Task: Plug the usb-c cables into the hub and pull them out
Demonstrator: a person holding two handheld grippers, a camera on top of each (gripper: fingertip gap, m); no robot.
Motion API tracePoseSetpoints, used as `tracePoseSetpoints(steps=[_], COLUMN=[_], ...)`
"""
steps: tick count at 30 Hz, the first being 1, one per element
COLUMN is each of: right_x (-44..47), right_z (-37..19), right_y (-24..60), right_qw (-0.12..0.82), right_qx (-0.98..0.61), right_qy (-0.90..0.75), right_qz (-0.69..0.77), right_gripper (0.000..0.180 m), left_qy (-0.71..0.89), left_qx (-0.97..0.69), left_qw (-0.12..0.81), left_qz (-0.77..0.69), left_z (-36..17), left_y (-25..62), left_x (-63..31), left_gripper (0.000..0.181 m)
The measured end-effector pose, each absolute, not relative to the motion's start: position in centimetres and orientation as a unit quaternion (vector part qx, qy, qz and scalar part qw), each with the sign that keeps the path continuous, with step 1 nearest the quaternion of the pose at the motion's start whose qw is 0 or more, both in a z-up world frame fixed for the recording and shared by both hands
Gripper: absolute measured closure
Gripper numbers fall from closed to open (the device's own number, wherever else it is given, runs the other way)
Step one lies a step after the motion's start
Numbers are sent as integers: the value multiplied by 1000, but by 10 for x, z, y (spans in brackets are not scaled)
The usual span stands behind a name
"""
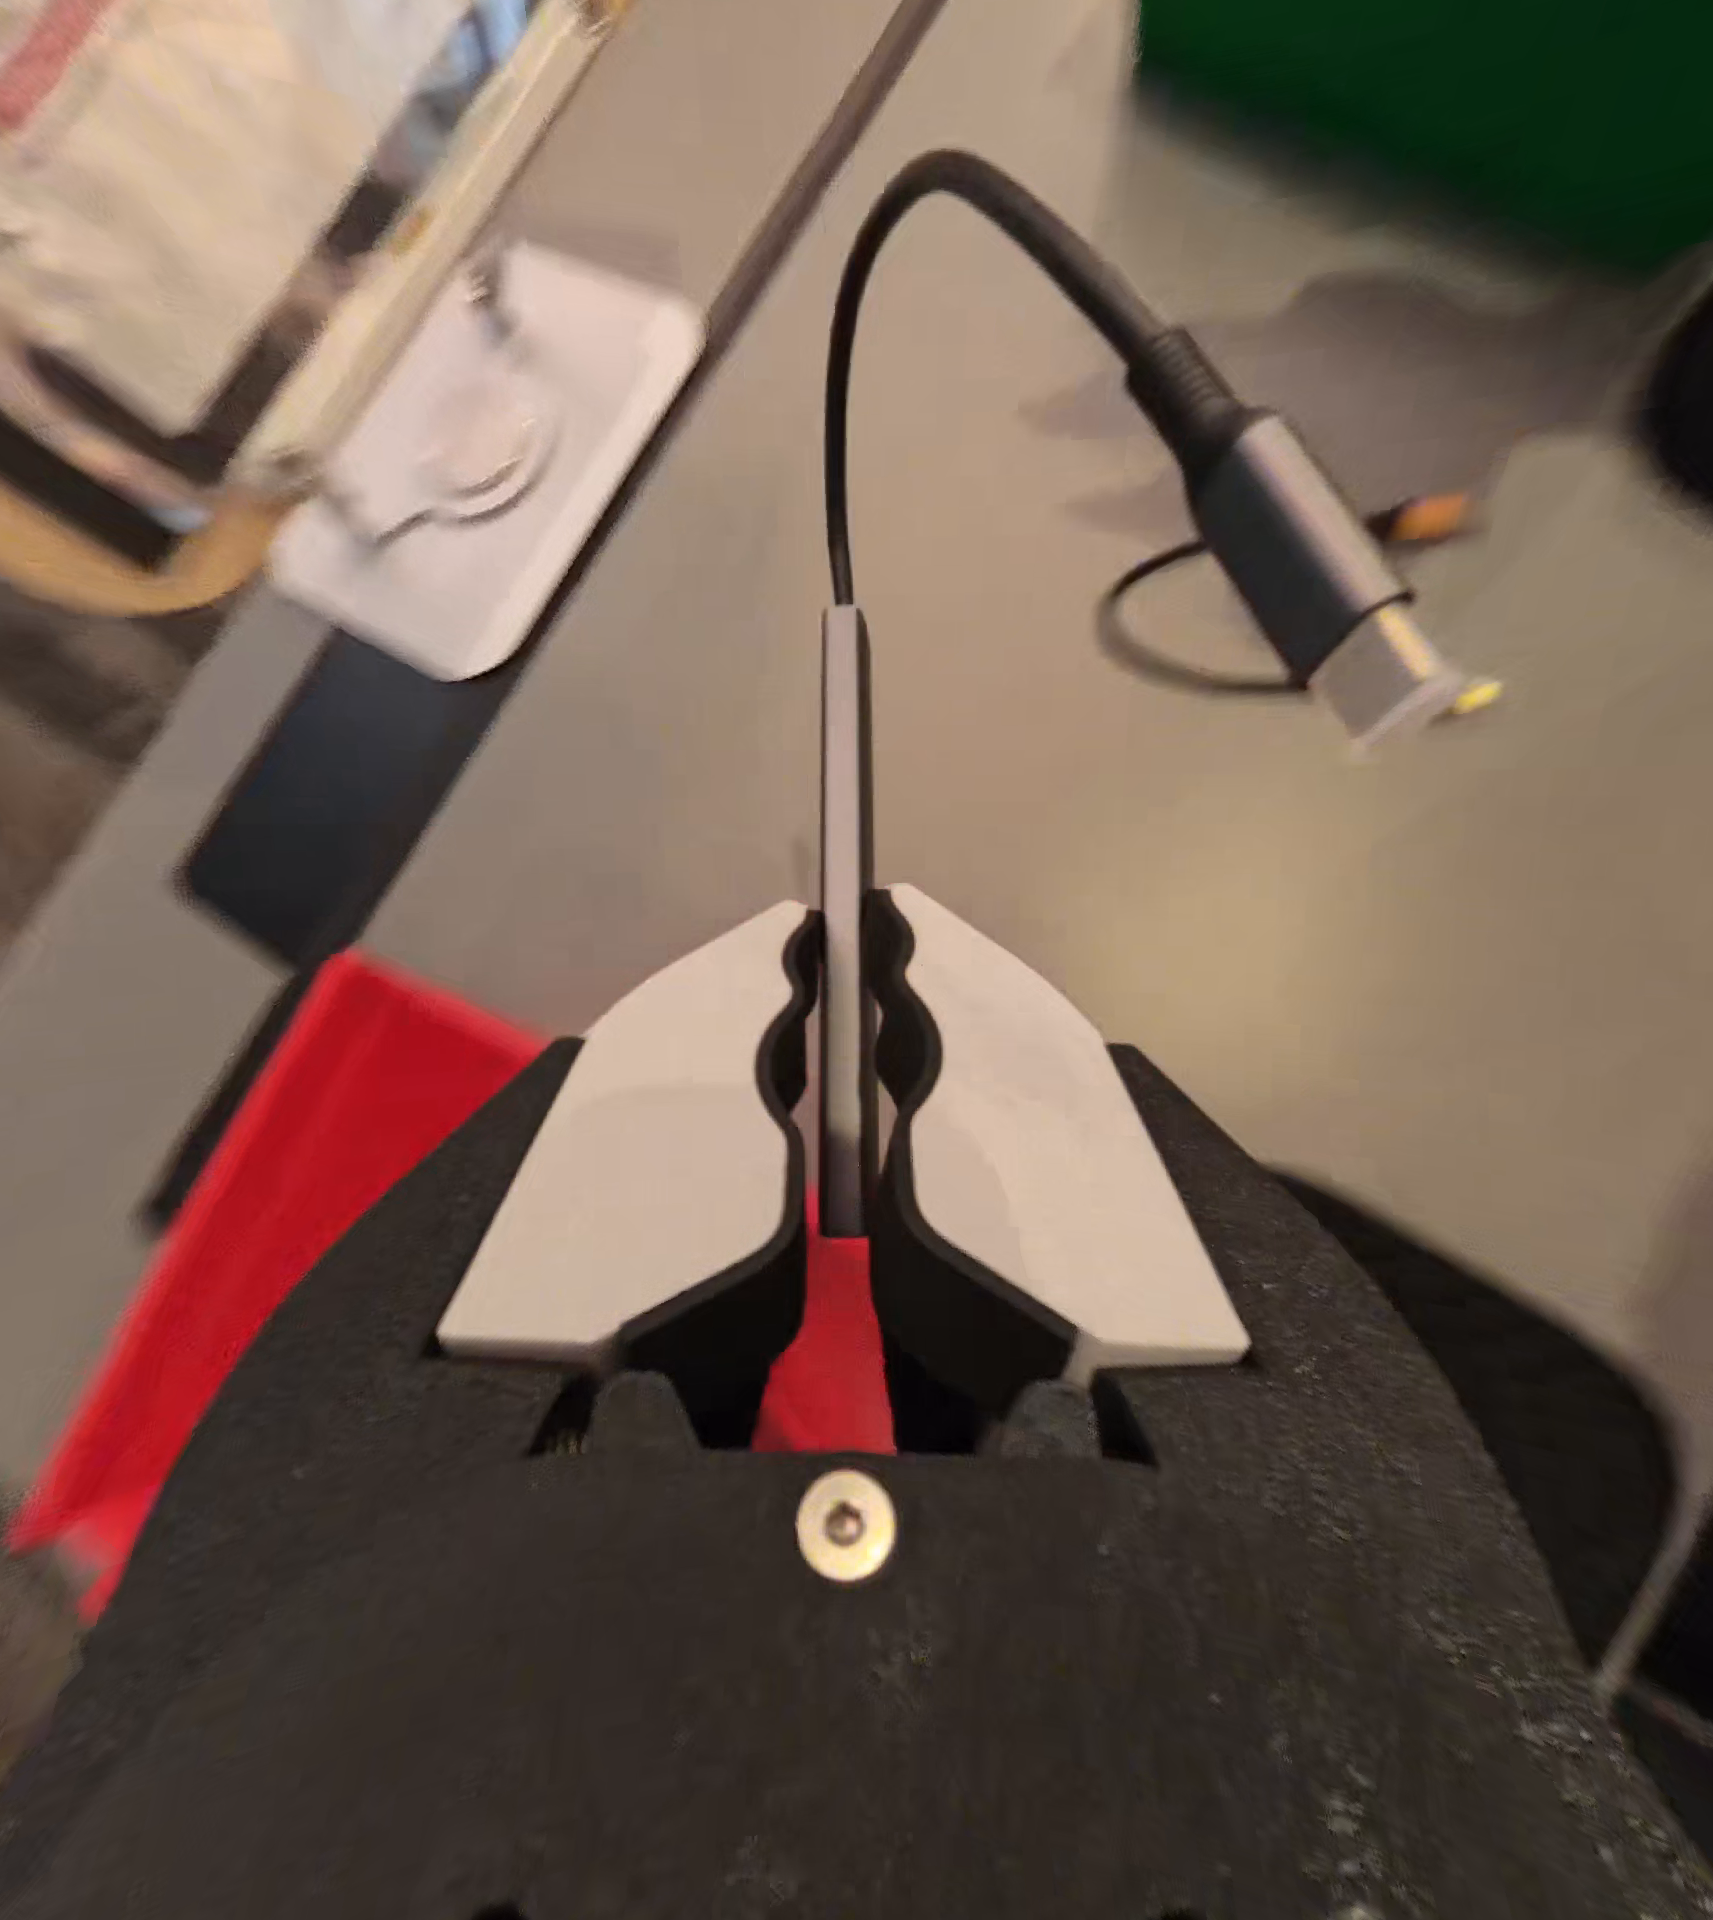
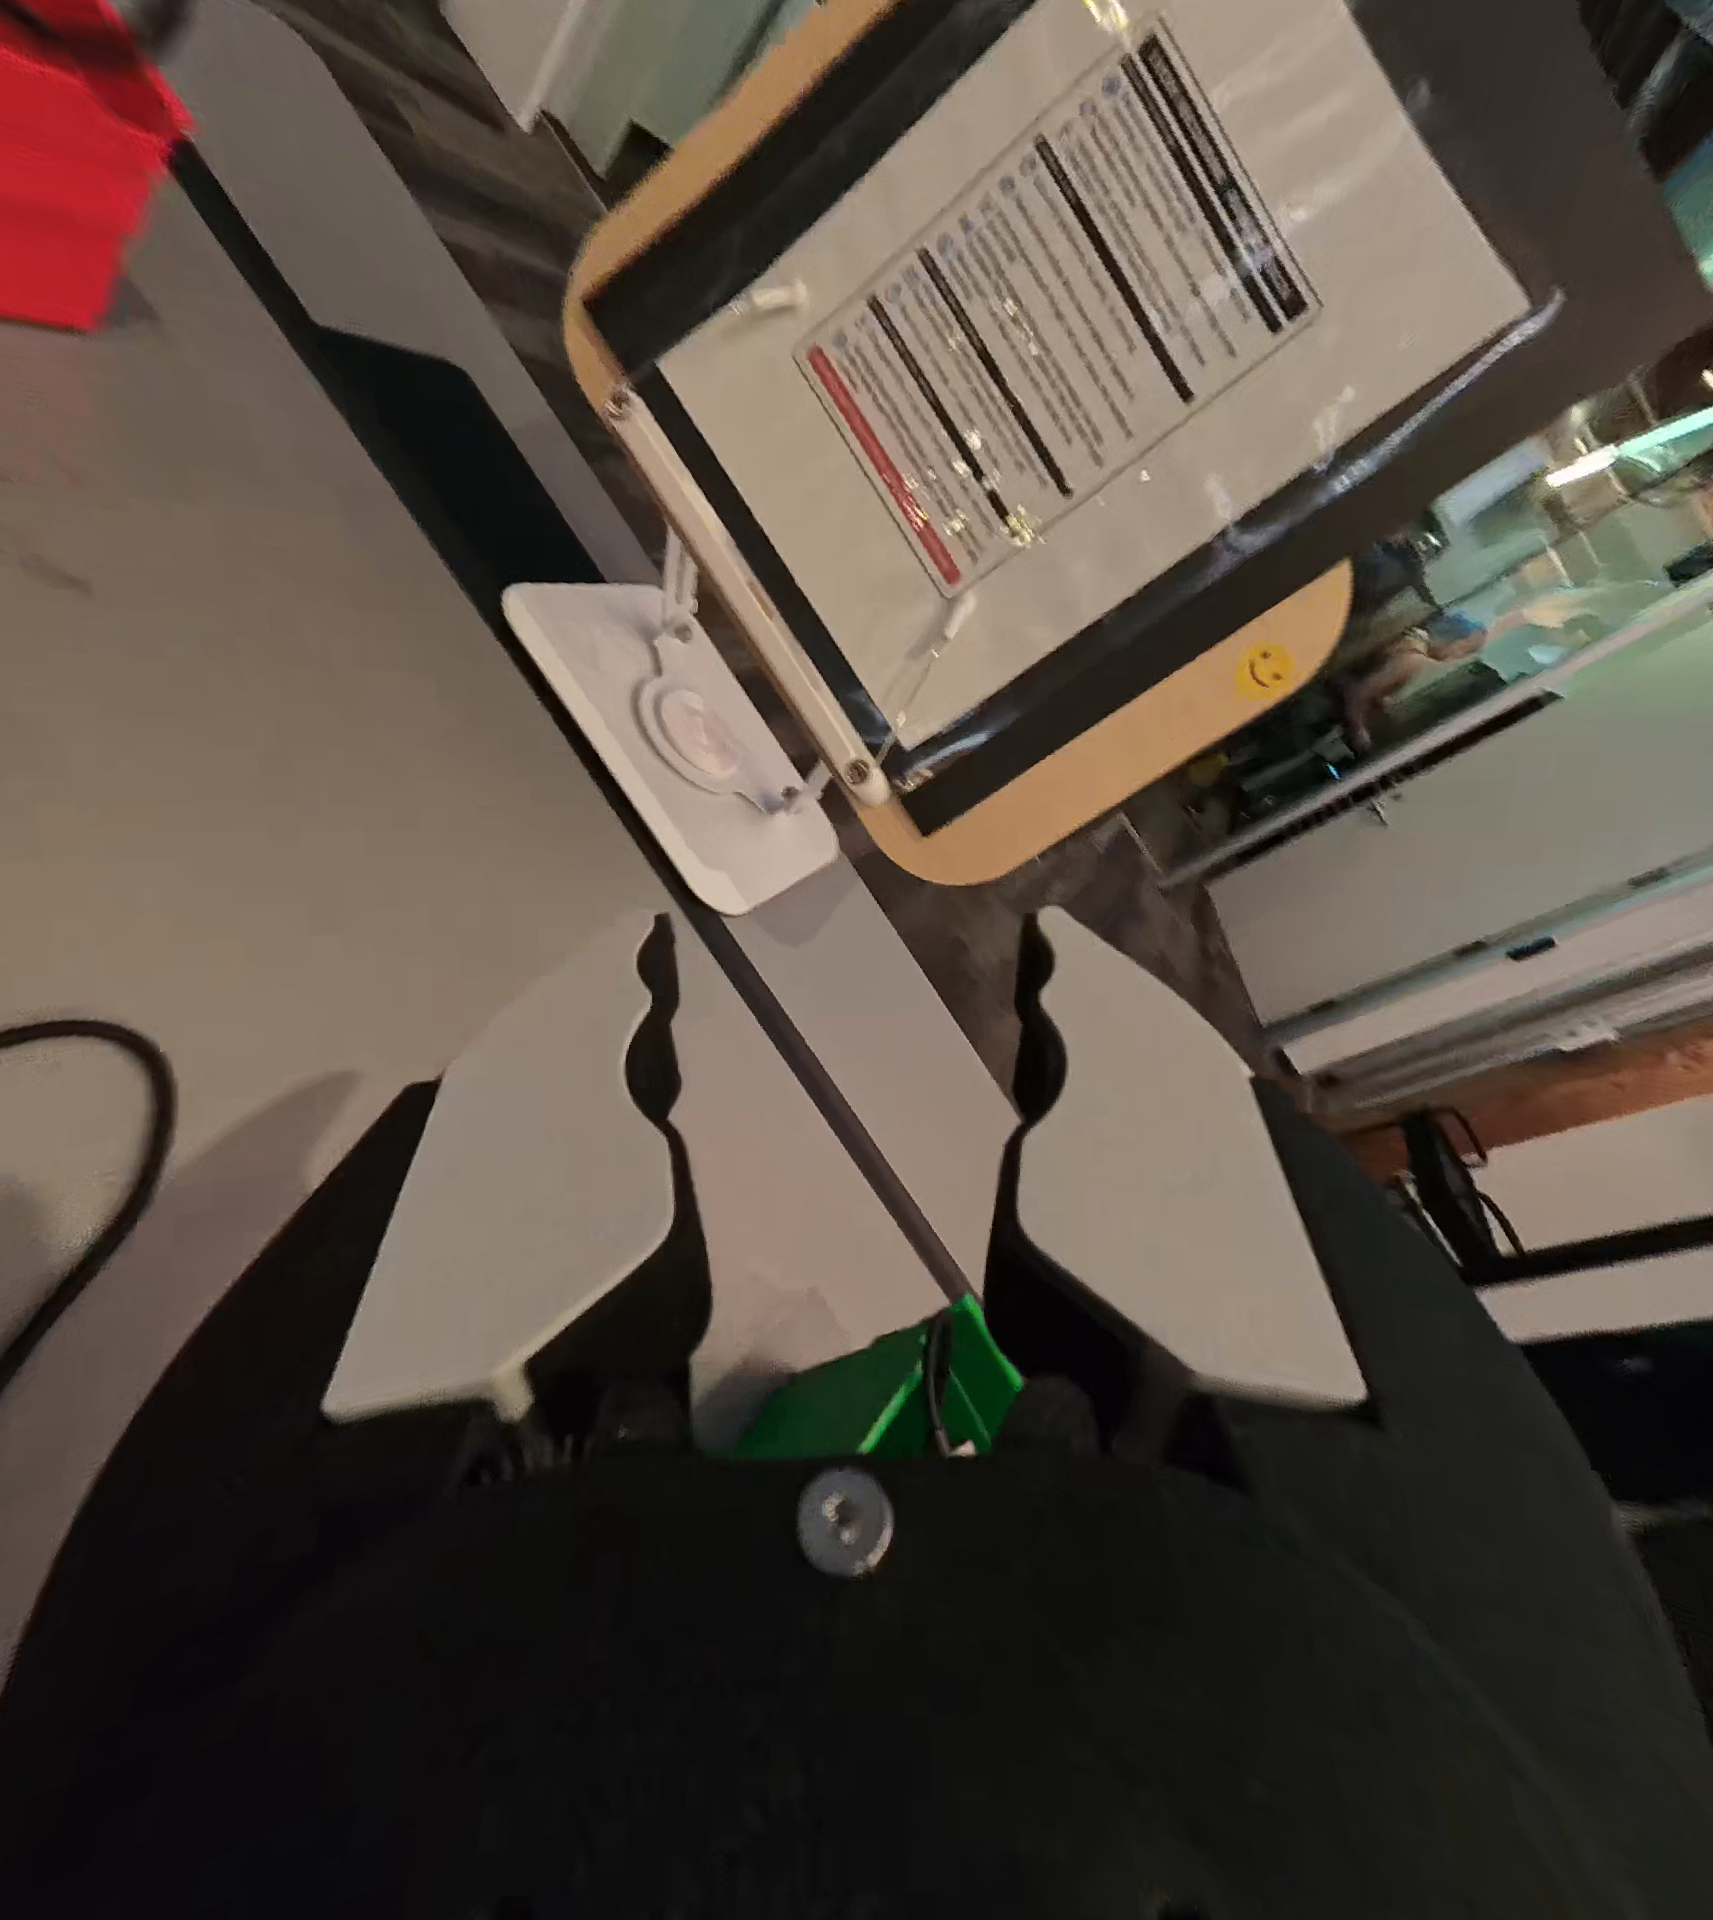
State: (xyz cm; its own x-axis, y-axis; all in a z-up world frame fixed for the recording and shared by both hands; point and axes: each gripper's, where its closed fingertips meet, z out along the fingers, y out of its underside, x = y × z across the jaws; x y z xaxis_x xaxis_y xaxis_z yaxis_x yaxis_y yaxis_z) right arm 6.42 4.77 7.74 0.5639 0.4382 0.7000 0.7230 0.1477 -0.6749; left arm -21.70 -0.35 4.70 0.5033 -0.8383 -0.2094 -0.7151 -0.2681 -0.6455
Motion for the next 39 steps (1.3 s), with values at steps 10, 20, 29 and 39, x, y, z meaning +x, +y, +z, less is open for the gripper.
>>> tracePoseSetpoints(steps=[10,20,29,39], right_x=[75,66,71,96], right_z=[74,61,57,72], right_y=[25,29,34,32], right_qw=[602,586,583,608], right_qx=[-638,-639,-645,-645], right_qy=[-479,-498,-494,-463], right_qz=[-46,-19,-13,-17], right_gripper=[116,116,116,116], left_qy=[336,232,231,544], left_qx=[-861,-890,-911,-716], left_qw=[212,196,251,362], left_qz=[-317,-339,-231,-243], left_z=[-71,-131,-147,-94], left_y=[-29,-11,16,-89], left_x=[-92,-85,-112,-24], left_gripper=[173,172,162,145])
